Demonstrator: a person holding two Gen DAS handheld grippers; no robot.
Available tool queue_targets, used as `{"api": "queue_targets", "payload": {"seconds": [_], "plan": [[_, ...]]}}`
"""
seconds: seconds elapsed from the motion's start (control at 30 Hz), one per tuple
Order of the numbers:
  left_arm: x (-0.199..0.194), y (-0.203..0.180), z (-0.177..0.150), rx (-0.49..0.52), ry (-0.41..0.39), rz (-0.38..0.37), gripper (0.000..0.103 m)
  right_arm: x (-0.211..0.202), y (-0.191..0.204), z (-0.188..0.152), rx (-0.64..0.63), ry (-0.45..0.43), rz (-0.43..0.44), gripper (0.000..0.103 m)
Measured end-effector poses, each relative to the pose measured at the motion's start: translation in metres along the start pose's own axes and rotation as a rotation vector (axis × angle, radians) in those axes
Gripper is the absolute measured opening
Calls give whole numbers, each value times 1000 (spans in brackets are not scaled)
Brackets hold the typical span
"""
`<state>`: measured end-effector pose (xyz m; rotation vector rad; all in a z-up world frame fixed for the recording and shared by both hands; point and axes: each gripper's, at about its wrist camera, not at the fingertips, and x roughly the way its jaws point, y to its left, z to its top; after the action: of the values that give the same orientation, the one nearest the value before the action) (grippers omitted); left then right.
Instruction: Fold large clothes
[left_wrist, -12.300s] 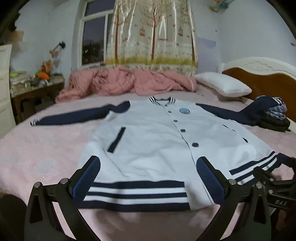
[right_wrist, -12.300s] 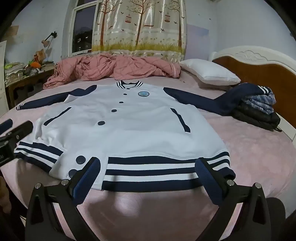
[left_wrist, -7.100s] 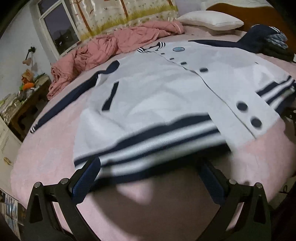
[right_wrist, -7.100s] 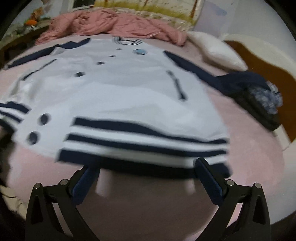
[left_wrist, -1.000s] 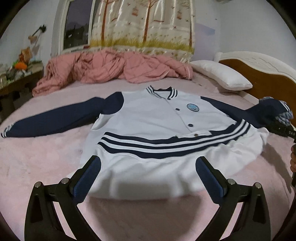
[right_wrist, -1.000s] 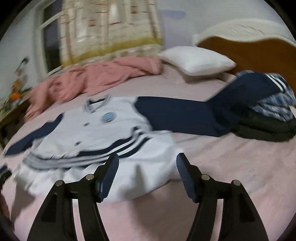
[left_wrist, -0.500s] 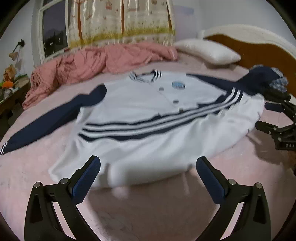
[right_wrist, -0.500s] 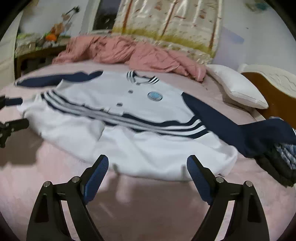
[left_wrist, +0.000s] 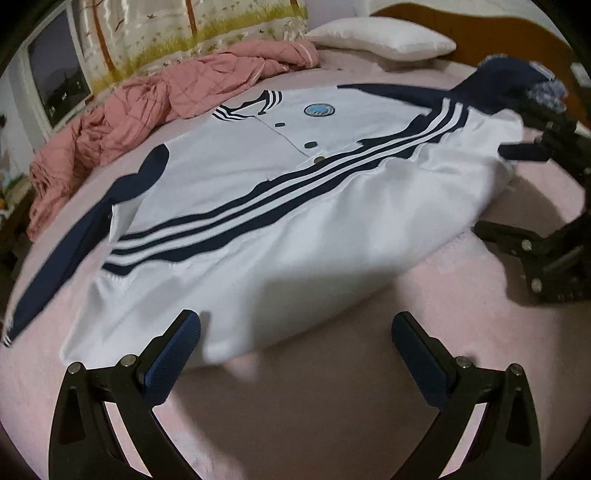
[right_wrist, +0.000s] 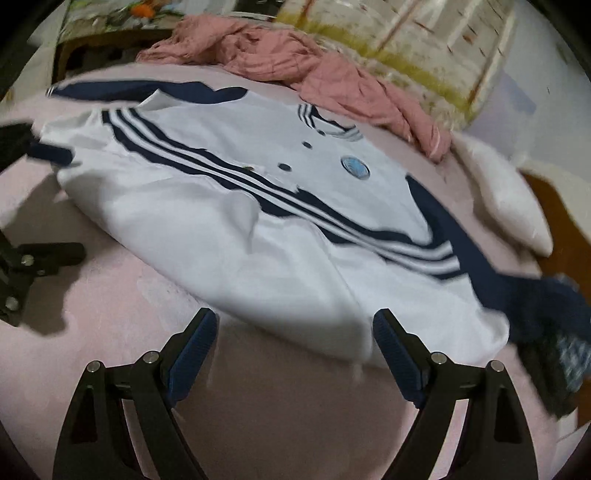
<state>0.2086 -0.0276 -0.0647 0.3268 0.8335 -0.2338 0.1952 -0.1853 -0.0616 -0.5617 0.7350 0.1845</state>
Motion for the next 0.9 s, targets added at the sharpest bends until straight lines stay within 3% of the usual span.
{"api": "queue_targets", "payload": {"seconds": [0.1, 0.2, 0.23, 0.3, 0.4, 0.5, 0.6, 0.73, 0.83, 0.9], "plan": [[15, 7, 9, -31, 37, -22, 103, 9, 4, 6, -28, 7, -46, 88], [23, 20, 14, -74, 77, -18, 103, 18, -12, 10, 39, 35, -23, 90], [23, 23, 14, -69, 71, 3, 103, 22, -21, 9, 77, 46, -5, 91], [23, 30, 14, -65, 55, 68, 103, 28, -38, 6, 147, 67, 35, 102], [23, 44, 11, -85, 50, 176, 103, 33, -51, 3, 205, 81, 84, 103], [24, 63, 7, -116, 33, 239, 103, 32, -50, 2, 163, 78, 61, 103], [24, 78, 3, -160, 30, 212, 102, 32, -50, -2, 117, 101, 41, 103], [19, 83, 1, -169, 11, 197, 87, 31, -76, -15, 134, 129, -9, 103], [18, 85, -3, -181, 11, 217, 78, 39, -98, -20, 161, 137, -94, 103], [20, 89, -4, -203, 19, 214, 78, 45, -105, -19, 167, 135, -109, 103]]}}
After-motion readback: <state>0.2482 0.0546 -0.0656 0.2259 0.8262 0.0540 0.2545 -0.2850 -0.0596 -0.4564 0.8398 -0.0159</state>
